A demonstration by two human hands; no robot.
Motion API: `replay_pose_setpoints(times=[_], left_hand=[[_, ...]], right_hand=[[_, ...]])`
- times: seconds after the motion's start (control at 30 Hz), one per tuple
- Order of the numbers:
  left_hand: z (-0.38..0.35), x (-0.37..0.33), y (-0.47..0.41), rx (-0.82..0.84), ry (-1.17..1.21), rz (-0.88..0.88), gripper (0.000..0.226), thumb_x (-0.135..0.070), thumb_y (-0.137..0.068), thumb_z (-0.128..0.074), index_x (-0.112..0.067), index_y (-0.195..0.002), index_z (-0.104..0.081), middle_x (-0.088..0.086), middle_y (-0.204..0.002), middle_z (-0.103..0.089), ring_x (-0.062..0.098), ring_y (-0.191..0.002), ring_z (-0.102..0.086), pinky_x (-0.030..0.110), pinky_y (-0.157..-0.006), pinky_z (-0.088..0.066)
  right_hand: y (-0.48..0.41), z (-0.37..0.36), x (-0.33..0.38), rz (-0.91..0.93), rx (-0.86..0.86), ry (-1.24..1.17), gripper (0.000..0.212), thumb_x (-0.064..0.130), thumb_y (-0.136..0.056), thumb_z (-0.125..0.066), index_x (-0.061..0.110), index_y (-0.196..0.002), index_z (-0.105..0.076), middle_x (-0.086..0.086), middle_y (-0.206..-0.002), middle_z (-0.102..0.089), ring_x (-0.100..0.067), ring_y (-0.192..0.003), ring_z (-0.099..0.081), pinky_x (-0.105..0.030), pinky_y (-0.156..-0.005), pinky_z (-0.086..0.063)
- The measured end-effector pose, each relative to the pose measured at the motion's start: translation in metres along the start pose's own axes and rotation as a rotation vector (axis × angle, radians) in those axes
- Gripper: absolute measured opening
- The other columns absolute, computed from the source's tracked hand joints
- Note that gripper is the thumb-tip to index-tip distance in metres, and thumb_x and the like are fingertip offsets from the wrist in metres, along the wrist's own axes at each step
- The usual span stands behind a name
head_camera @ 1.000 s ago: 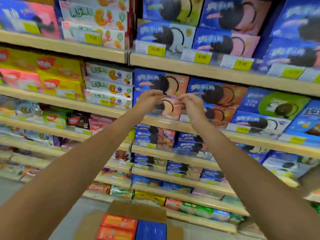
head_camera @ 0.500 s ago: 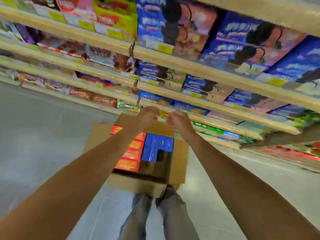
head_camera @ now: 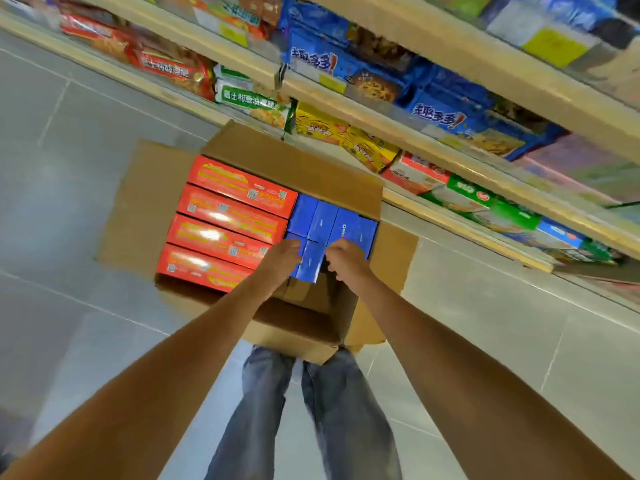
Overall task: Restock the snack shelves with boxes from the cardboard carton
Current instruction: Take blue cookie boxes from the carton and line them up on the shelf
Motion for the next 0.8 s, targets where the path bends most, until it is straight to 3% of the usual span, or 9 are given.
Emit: replay_pose_setpoints(times=[0.07, 0.13, 0.23, 0.27, 0.37, 0.47, 0.63, 0.7, 0.8], left_hand=[[-0.009, 0.016, -0.016, 0.027, -0.060, 0.017, 0.048, 0.009, -0.093, -0.036, 0.000, -0.140, -0.038, 0.017, -0.142, -0.044, 0.028, -0.125, -0.047, 0.026, -0.088, -0.039], [-0.021, 0.031, -0.034, 0.071, -0.102, 0.016, 0.050, 0.007, -0.094, -0.035, -0.004, -0.143, -0.036, 0.014, -0.148, -0.038, 0.020, -0.109, -0.056, 0.020, -0.080, -0.040], [-0.031, 0.045, -0.053, 0.112, -0.182, 0.032, 0.054, 0.002, -0.094, -0.034, -0.012, -0.145, -0.032, 0.012, -0.147, -0.037, -0.001, -0.067, -0.040, 0.013, -0.058, -0.034], [-0.034, 0.051, -0.059, 0.119, -0.202, 0.046, 0.054, 0.002, -0.094, -0.033, -0.014, -0.146, -0.032, 0.014, -0.142, -0.042, -0.001, -0.065, -0.037, 0.015, -0.058, -0.032], [-0.039, 0.062, -0.066, 0.134, -0.234, 0.088, 0.055, 0.000, -0.093, -0.032, -0.014, -0.146, -0.031, 0.012, -0.128, -0.048, 0.005, -0.063, -0.040, 0.021, -0.056, -0.031], [-0.045, 0.067, -0.067, 0.173, -0.234, 0.113, 0.057, 0.000, -0.093, -0.032, -0.014, -0.148, -0.026, 0.010, -0.143, -0.040, 0.004, -0.068, -0.040, 0.018, -0.058, -0.030], [-0.050, 0.077, -0.073, 0.149, -0.194, 0.112, 0.054, 0.001, -0.092, -0.032, -0.011, -0.144, -0.030, 0.003, -0.112, -0.049, 0.009, -0.080, -0.044, 0.025, -0.071, -0.036], [-0.051, 0.081, -0.077, 0.157, -0.197, 0.107, 0.050, 0.000, -0.092, -0.032, -0.008, -0.141, -0.035, 0.003, -0.109, -0.048, 0.016, -0.092, -0.045, 0.029, -0.081, -0.036], [-0.060, 0.087, -0.073, 0.227, -0.201, 0.117, 0.049, 0.002, -0.093, -0.032, -0.007, -0.141, -0.036, 0.010, -0.137, -0.046, 0.025, -0.122, -0.046, 0.035, -0.098, -0.037]], right_hand=[[-0.024, -0.011, -0.015, -0.015, 0.022, 0.034, 0.022, 0.012, -0.087, -0.043, 0.012, -0.068, -0.031, -0.006, -0.068, -0.032, -0.019, -0.066, -0.032, -0.035, -0.065, -0.025], [-0.049, -0.021, -0.034, -0.052, 0.038, 0.045, 0.031, 0.014, -0.089, -0.043, 0.017, -0.066, -0.023, -0.001, -0.063, -0.023, -0.020, -0.057, -0.022, -0.034, -0.060, -0.022], [-0.070, -0.030, -0.052, -0.117, 0.080, 0.077, 0.017, 0.013, -0.091, -0.042, 0.014, -0.076, -0.036, -0.002, -0.067, -0.030, -0.017, -0.057, -0.027, -0.031, -0.054, -0.021], [-0.075, -0.035, -0.055, -0.120, 0.106, 0.085, 0.006, 0.013, -0.091, -0.041, 0.010, -0.085, -0.043, -0.005, -0.071, -0.036, -0.017, -0.059, -0.031, -0.030, -0.055, -0.023], [-0.092, -0.045, -0.064, -0.122, 0.122, 0.040, 0.029, 0.010, -0.084, -0.041, -0.002, -0.109, -0.051, -0.021, -0.083, -0.045, -0.021, -0.070, -0.037, -0.032, -0.065, -0.027], [-0.097, -0.047, -0.068, -0.152, 0.118, 0.018, 0.007, 0.006, -0.085, -0.038, 0.010, -0.089, -0.044, -0.008, -0.071, -0.030, -0.019, -0.064, -0.027, -0.032, -0.061, -0.021], [-0.095, -0.054, -0.074, -0.191, 0.164, -0.068, 0.013, 0.009, -0.091, -0.039, 0.022, -0.088, -0.039, -0.005, -0.072, -0.033, -0.018, -0.062, -0.031, -0.030, -0.060, -0.027], [-0.101, -0.055, -0.080, -0.183, 0.139, -0.116, 0.005, 0.010, -0.091, -0.042, 0.012, -0.095, -0.045, -0.010, -0.080, -0.041, -0.022, -0.075, -0.040, -0.035, -0.069, -0.037], [-0.110, -0.055, -0.098, -0.208, 0.116, -0.170, 0.026, 0.014, -0.093, -0.045, 0.007, -0.118, -0.048, -0.020, -0.099, -0.050, -0.028, -0.096, -0.053, -0.048, -0.099, -0.045]])
Point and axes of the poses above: each hand's wrist, its own y-axis away from the middle knuckle, its own z-axis out of the back of the hand, x = y × z, the point moved 8 cm from there along -y, towards the middle knuckle
